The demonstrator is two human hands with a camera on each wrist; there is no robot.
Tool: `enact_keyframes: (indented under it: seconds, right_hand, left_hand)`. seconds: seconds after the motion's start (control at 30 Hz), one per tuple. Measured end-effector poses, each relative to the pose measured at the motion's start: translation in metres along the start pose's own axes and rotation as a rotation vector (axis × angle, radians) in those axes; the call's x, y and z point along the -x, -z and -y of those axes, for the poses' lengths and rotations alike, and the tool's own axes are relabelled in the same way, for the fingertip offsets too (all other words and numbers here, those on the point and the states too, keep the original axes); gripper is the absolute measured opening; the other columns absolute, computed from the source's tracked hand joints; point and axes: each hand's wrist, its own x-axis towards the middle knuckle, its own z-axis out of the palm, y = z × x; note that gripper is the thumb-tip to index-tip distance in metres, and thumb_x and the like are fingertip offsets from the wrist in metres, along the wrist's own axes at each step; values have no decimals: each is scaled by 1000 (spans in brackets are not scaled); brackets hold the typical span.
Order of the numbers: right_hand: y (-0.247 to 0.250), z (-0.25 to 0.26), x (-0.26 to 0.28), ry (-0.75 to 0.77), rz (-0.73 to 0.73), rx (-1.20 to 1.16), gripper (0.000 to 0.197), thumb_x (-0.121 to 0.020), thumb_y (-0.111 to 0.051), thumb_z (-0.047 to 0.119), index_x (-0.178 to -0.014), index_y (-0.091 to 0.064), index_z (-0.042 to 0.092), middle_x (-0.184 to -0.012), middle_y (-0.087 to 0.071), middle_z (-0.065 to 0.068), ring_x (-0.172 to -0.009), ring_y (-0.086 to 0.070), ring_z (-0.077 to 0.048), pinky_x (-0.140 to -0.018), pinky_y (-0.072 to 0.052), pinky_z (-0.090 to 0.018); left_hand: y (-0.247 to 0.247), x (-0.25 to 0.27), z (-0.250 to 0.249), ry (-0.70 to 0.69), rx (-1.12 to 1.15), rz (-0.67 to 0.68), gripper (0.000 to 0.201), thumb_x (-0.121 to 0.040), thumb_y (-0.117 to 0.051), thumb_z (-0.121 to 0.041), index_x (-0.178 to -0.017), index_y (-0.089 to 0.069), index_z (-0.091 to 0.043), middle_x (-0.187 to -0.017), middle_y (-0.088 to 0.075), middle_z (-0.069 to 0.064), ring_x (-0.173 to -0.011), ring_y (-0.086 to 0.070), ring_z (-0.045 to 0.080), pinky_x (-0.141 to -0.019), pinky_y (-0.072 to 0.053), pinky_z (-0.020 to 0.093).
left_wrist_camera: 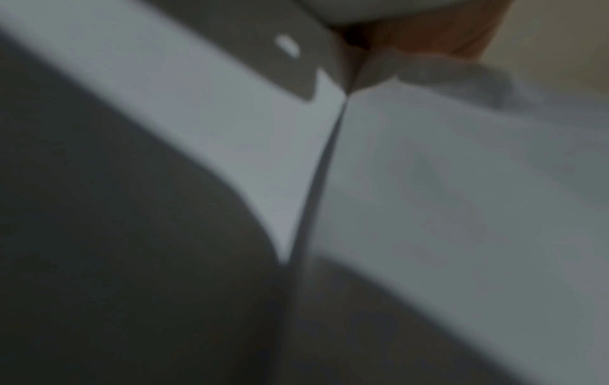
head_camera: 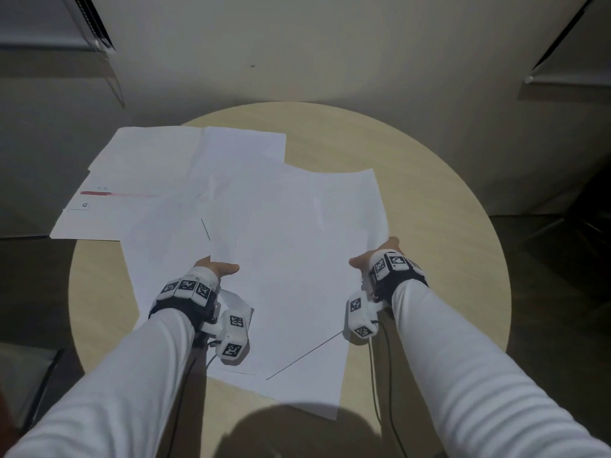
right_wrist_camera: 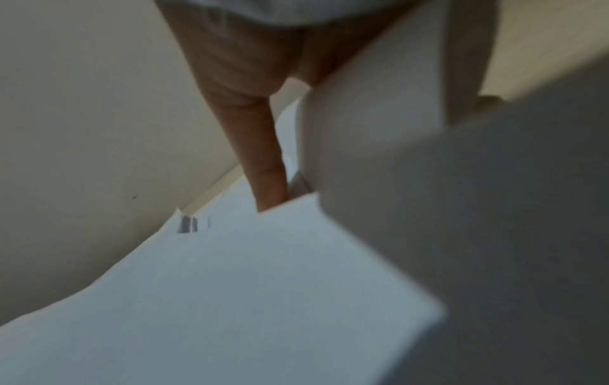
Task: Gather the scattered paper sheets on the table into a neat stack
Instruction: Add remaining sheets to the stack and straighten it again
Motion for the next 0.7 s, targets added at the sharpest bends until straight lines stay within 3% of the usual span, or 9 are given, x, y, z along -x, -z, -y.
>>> enact_keyframes:
  seconds: [0.1,0.17,0.23,0.3,0.37,0.47,0.6,0.7]
  right_hand:
    - [2,3,5,54,85,-37,56,-58,-82,24,-103,-54,7,-88,-68,-8,-76,-66,-27,-83,-54,-42]
    - [4,3,9,117,75,-52,33,-69,-76,16,-96,-59,7,-87,-67,-9,-77,-65,-26,-81,-54,-34]
    - [10,4,12,182,-8,-34,22,-74,-70,13,-93,-60,9,-86,-64,-11,-78,-62,-27,-74,-52,-29]
    - [18,7,14,243,-101,-62,12,-77,-63,10,-87,-58,9,-81,-60,-10,-72,-56,-26,-67,-46,-25]
    - [29,12,14,277,-182,-125,10,-80,-58,10,-90,-59,9,-82,-59,-10,-72,-54,-27,-66,-43,-25]
    - [50,23,18,378,-290,-206,21,-84,-53,12,-104,-59,8,-86,-57,-10,-78,-56,-31,-69,-42,-28]
    - [76,44,38,529,-425,-293,23,-87,-53,18,-107,-56,7,-87,-55,-10,-77,-54,-30,-70,-46,-32]
    - [94,58,56,611,-532,-304,21,-88,-51,19,-106,-56,9,-85,-54,-9,-77,-51,-29,-69,-43,-30]
  left_hand:
    - [1,0,0,-11,40,6,47,-82,-65,-2,-125,-52,8,-133,-49,30,-101,-53,29,-87,-40,36]
    - [1,-10,6,-21,50,8,50,-78,-69,-2,-125,-53,5,-130,-54,28,-109,-57,36,-96,-43,39]
    - [3,-13,8,-29,51,-1,48,-77,-68,-1,-123,-54,6,-126,-57,27,-114,-55,44,-98,-43,43]
    - [6,-9,4,-40,36,-31,45,-79,-66,1,-122,-53,7,-124,-59,22,-112,-56,40,-97,-42,43]
    - [9,-4,0,-25,12,-59,48,-81,-66,0,-126,-50,7,-125,-57,24,-115,-54,40,-99,-41,44]
    - [11,0,0,11,-12,-75,60,-81,-67,-3,-134,-40,7,-137,-45,30,-128,-43,45,-107,-35,49]
    - [9,-2,7,8,-51,-106,68,-83,-66,-8,-141,-31,-1,-145,-39,18,-133,-40,33,-108,-33,36]
    - [7,0,7,-9,-36,-109,69,-83,-66,-8,-142,-30,-1,-145,-39,18,-133,-41,33,-107,-34,36]
